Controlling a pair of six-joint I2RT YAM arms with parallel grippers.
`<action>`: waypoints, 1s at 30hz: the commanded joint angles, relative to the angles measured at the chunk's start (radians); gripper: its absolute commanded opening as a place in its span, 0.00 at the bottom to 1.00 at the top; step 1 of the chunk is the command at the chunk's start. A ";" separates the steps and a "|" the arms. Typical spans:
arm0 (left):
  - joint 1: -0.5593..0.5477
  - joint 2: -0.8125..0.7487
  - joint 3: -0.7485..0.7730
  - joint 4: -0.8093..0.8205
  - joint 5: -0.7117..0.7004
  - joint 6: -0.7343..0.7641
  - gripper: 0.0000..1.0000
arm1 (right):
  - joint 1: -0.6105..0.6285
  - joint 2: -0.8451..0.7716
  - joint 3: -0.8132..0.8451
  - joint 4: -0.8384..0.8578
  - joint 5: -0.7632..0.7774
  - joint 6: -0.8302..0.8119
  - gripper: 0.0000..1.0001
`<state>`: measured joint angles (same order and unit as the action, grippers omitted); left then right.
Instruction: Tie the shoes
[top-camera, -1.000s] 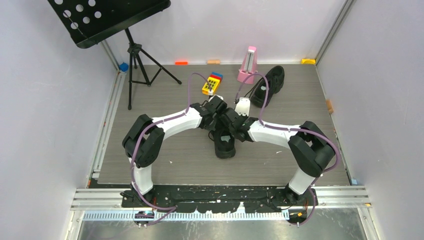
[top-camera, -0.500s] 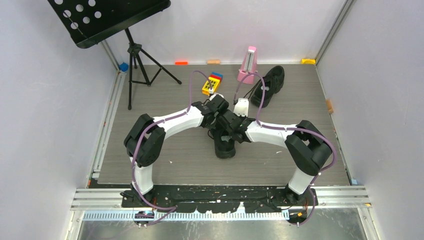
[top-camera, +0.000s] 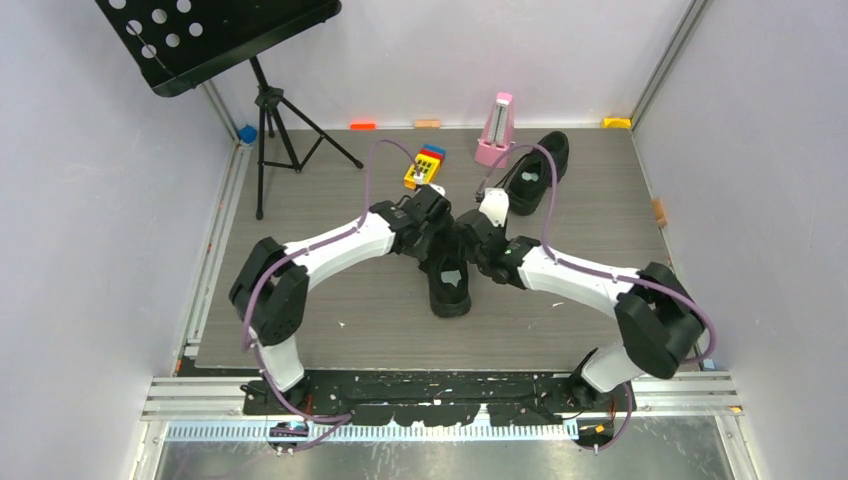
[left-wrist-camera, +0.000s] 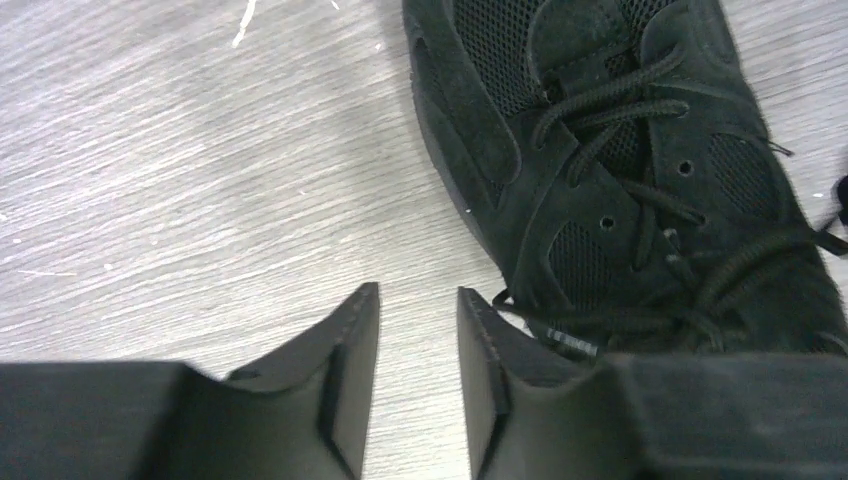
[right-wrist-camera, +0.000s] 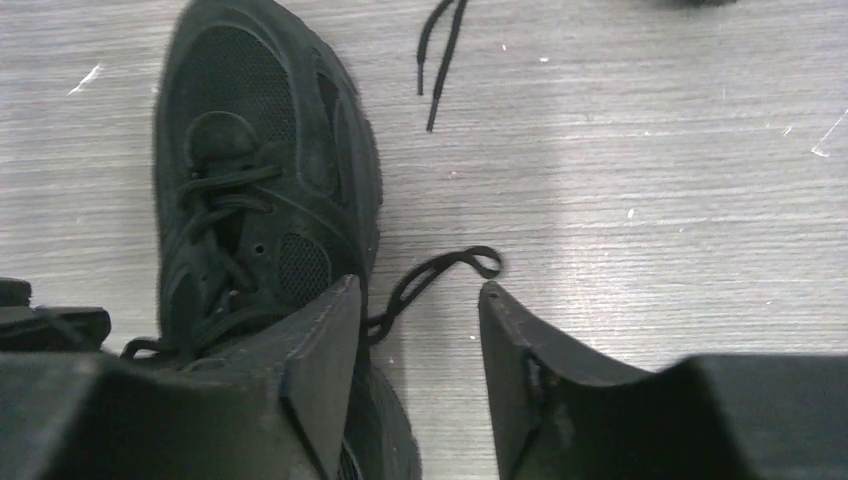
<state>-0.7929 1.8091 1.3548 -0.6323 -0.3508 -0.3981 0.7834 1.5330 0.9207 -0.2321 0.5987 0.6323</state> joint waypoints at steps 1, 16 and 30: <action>0.026 -0.134 -0.003 -0.040 0.039 0.016 0.41 | -0.018 -0.119 -0.006 0.011 -0.113 -0.028 0.60; 0.022 -0.376 -0.182 0.057 0.401 -0.067 0.71 | -0.164 -0.448 -0.119 -0.111 -0.407 -0.021 0.87; -0.008 -0.168 -0.146 0.167 0.373 -0.103 0.78 | -0.226 -0.578 -0.198 -0.173 -0.459 -0.014 0.87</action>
<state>-0.8032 1.5845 1.1580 -0.5232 0.0235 -0.4900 0.5621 0.9981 0.7395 -0.4000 0.1532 0.6186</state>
